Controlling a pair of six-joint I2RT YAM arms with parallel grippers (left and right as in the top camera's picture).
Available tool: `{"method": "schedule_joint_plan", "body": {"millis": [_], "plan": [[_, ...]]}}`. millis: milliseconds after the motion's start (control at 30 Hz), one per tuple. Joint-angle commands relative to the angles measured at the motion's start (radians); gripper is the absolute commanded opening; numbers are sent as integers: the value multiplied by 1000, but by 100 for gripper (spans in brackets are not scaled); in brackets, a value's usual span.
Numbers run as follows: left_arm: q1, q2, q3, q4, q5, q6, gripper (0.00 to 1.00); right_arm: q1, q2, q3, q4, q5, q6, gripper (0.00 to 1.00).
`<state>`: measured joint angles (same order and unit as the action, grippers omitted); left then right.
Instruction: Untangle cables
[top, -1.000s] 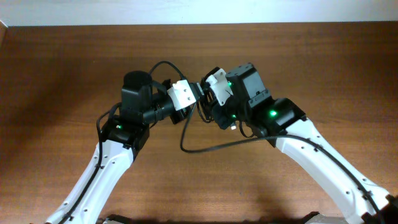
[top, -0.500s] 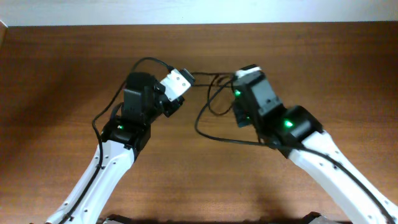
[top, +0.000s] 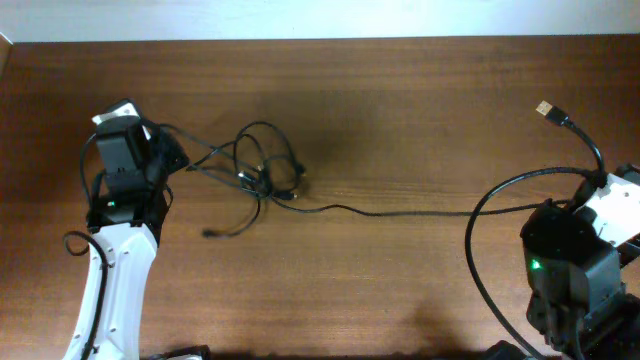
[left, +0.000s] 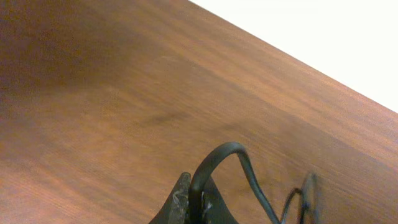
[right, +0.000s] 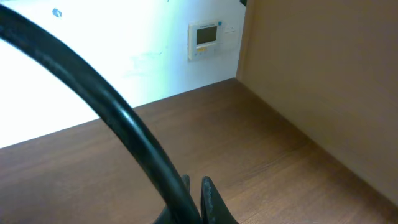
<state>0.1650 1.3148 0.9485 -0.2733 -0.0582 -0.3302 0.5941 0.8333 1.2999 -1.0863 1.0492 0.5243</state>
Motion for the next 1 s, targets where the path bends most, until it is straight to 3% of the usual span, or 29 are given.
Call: {"method": "schedule_joint_plan", "body": {"millis": [0, 33, 67, 100, 133, 167, 200, 233, 267, 333, 367, 433, 500, 600, 733, 900, 967], "plan": [[5, -2, 0, 127, 554, 122, 0, -6, 77, 6, 4, -169, 3, 4], [-23, -2, 0, 225, 789, 206, 0, -6, 127, 6, 20, -290, -72, 4], [-64, -2, 0, 272, 851, 260, 0, -6, 185, 6, 51, -472, -212, 4], [-121, -2, 0, 281, 853, 352, 0, -6, 271, 6, 74, -776, -439, 4], [-168, -2, 0, 281, 894, 408, 29, -6, 324, 6, 70, -871, -496, 24], [-197, -2, 0, 281, 912, 415, 35, -6, 375, 6, 70, -884, -499, 33], [-233, -2, 0, 277, 942, 415, 29, -6, 400, 6, 78, -884, -499, 50], [-247, -2, 0, 277, 985, 415, 53, -6, 402, 6, 90, -884, -499, 64], [-257, -2, 0, 276, 953, 415, 65, -6, 402, 6, 108, -885, -499, 72], [-257, -2, -1, 231, 732, 415, 59, -5, 405, 6, 134, -971, -557, 75], [-257, -2, 0, 131, 470, 415, 59, -5, 427, 6, 137, -980, -570, 76], [-257, -2, 0, 104, 451, 415, 64, -5, 498, 6, 138, -1038, -599, 78], [-257, -2, 0, 103, 448, 415, 50, -5, 637, 6, 148, -1121, -599, 78], [-257, -2, 0, 68, 390, 415, 50, -5, 785, 6, 160, -1283, -681, 78], [-257, -2, 0, 7, 382, 414, 42, -6, 902, 6, 346, -1061, -441, 79], [-257, -2, 0, -10, 372, 415, 42, -7, 1093, 6, 429, -1011, -350, 78], [-257, -2, 0, -13, 372, 415, 42, -19, 1098, 6, 433, -1007, -323, 66]]}}
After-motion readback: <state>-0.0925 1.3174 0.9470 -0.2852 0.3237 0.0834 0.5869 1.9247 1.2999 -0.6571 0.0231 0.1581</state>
